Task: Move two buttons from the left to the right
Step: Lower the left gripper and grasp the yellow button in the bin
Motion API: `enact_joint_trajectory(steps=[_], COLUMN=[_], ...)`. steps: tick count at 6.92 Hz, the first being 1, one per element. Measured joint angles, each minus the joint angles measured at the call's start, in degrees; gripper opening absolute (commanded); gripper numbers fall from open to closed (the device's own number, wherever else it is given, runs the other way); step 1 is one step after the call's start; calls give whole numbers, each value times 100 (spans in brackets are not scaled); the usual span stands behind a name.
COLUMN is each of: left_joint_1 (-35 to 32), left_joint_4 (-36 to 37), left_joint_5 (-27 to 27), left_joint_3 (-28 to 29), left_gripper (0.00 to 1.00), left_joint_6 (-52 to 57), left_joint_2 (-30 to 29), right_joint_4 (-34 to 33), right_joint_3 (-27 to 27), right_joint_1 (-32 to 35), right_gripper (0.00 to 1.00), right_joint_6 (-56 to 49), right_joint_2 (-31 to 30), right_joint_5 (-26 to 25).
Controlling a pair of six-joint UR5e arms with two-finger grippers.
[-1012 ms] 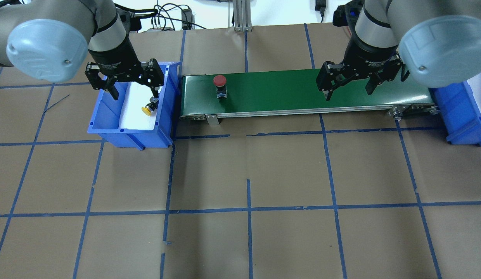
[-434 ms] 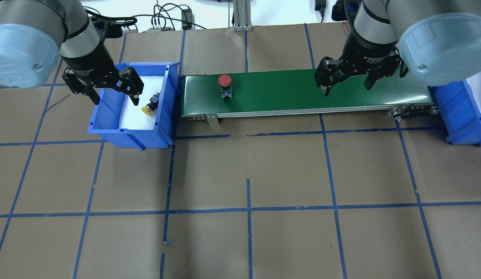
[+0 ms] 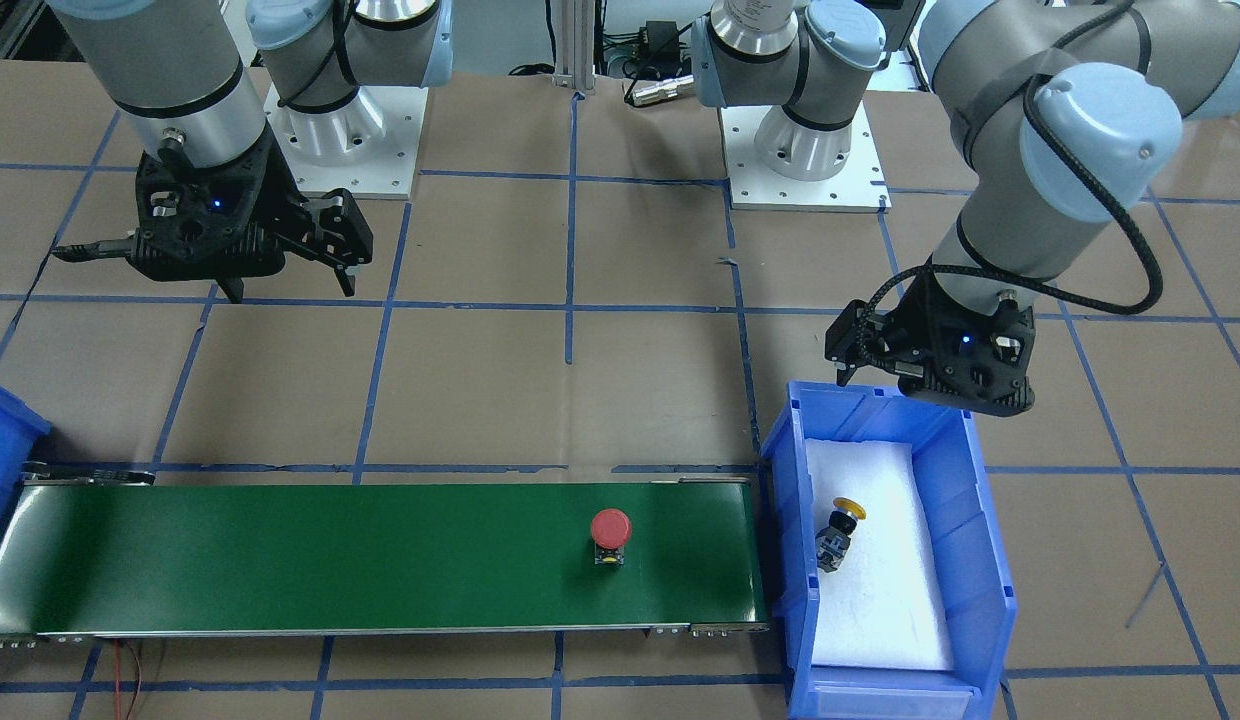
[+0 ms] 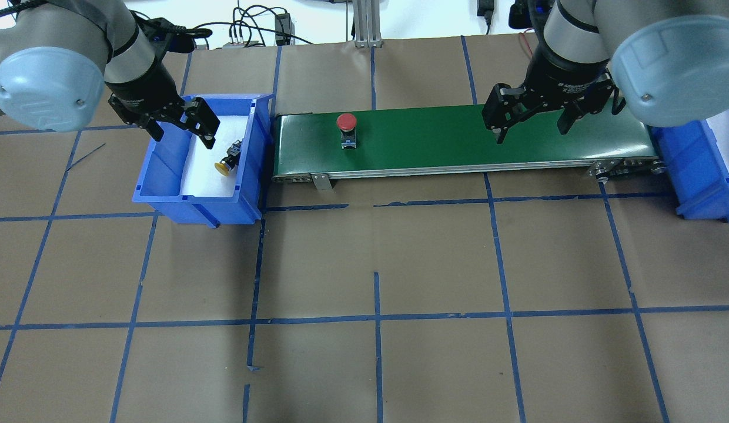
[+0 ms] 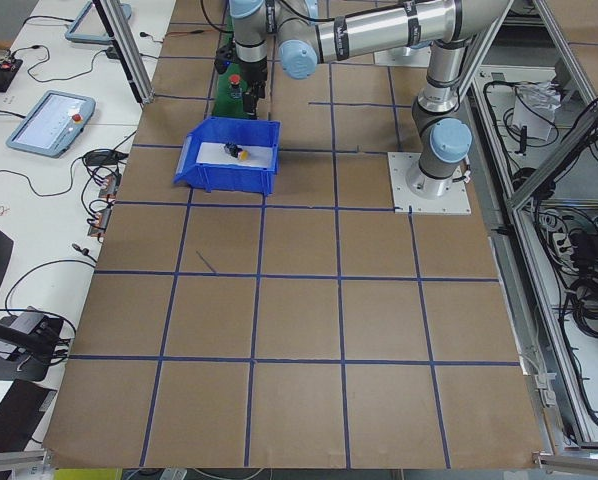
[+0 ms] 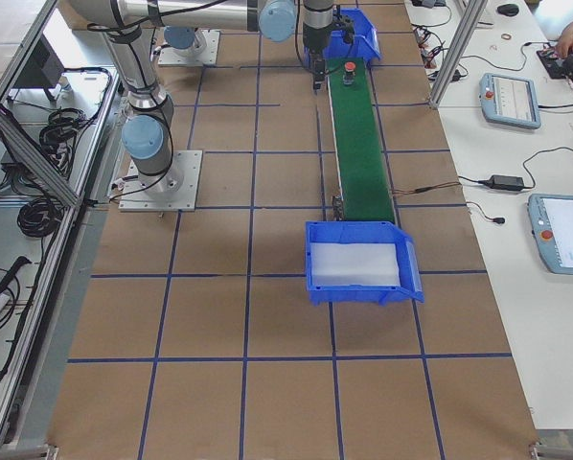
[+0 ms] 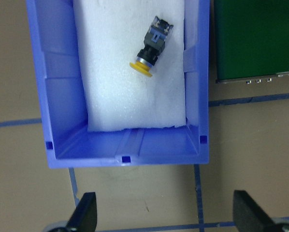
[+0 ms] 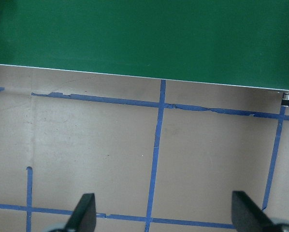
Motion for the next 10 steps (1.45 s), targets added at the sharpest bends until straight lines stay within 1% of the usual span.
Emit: enact_joint_trajectory(steps=[2, 5, 8, 9, 10], left_joint_1=[100, 303, 573, 625, 641], left_joint_4=[369, 736, 1069, 1203, 1312], left_joint_5=[-230, -379, -788, -897, -987], left_joint_3=[-12, 28, -32, -68, -103], left_gripper=[100, 100, 99, 95, 96], left_joint_6=[874, 1592, 2425, 2588, 2669], left_joint_2=[-328, -692, -1015, -1098, -1163], right_joint_4=[10, 20, 26, 52, 60], right_joint_3=[8, 16, 32, 51, 55], right_joint_1=[-5, -6, 2, 10, 13], right_gripper=[100, 100, 100, 100, 100], right_joint_6=[-5, -6, -4, 0, 1], right_joint_2=[0, 0, 0, 0, 0], right_joint_5=[0, 0, 0, 0, 0])
